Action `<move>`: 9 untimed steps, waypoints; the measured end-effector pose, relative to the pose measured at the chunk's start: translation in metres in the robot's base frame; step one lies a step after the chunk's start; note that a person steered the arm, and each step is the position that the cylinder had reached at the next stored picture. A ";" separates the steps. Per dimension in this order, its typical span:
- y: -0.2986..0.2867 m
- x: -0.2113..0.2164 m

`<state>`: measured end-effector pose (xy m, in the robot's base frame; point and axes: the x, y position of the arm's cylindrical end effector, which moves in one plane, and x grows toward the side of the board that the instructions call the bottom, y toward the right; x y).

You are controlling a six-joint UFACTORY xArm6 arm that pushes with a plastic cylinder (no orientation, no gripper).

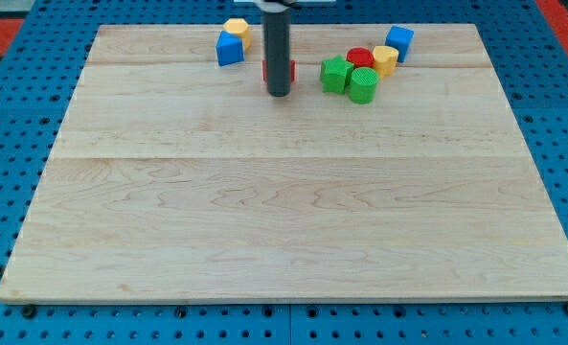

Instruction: Push the red star to the center of the board

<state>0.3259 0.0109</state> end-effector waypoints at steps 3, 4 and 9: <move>-0.026 0.024; -0.036 -0.019; 0.017 -0.061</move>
